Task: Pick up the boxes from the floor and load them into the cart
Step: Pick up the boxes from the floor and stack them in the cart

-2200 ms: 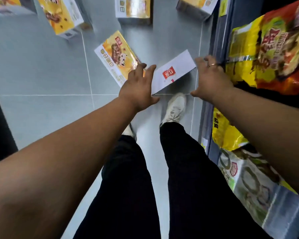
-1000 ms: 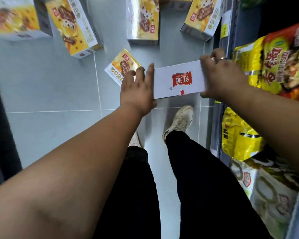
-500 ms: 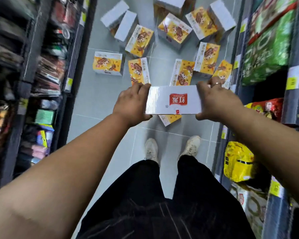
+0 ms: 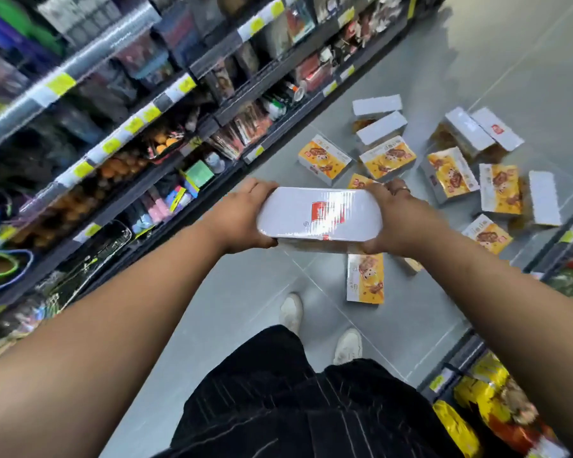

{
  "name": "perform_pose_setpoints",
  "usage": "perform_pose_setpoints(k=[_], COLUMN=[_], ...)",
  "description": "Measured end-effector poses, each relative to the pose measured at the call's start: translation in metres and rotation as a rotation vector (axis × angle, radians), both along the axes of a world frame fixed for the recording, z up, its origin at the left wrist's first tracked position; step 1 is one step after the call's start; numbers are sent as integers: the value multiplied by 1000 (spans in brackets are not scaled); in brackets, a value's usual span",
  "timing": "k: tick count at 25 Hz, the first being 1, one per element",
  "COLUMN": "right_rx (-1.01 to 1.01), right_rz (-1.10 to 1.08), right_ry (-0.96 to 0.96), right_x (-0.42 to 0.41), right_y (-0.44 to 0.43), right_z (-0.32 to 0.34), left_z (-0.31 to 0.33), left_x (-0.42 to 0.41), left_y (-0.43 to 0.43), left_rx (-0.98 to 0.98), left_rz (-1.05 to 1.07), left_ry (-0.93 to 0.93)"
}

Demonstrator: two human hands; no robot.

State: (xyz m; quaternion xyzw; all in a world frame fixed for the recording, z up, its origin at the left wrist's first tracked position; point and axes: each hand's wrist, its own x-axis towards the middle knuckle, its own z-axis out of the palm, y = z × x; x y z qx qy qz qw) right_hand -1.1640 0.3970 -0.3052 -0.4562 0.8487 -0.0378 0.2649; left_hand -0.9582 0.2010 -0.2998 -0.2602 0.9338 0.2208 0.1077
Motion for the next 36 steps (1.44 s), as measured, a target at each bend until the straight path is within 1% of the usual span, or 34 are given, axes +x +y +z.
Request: perform_pose_setpoints(k=[3, 6, 9, 12, 16, 21, 25, 30, 32, 36], right_rx=[-25, -95, -141, -212, -291, -355, -424, -486, -489, -424], right_rz=[159, 298, 464, 594, 769, 948, 1117, 1297, 1342, 1445], right_ry=[22, 8, -25, -113, -141, -136, -91, -100, -115, -127], right_x=[13, 37, 81, 125, 198, 300, 401, 523, 568, 646], right_y=[-27, -62, -94, -117, -138, -161, -173, -187, -194, -215], right_z=[30, 66, 96, 113, 141, 165, 182, 184, 182, 171], left_z=[35, 74, 105, 122, 144, 161, 171, 175, 173, 159], left_x=[52, 108, 169, 228, 318, 421, 524, 631, 669, 727], left_y=[0, 10, 27, 38, 60, 81, 106, 134, 141, 156], left_rx=[-26, -66, -50, -35, -6, -15, -15, -24, -45, -56], left_rz=[142, 311, 501, 630, 808, 971, 1110, 1251, 1295, 1400], left_ry=[46, 134, 186, 209, 251, 341, 385, 430, 406, 333])
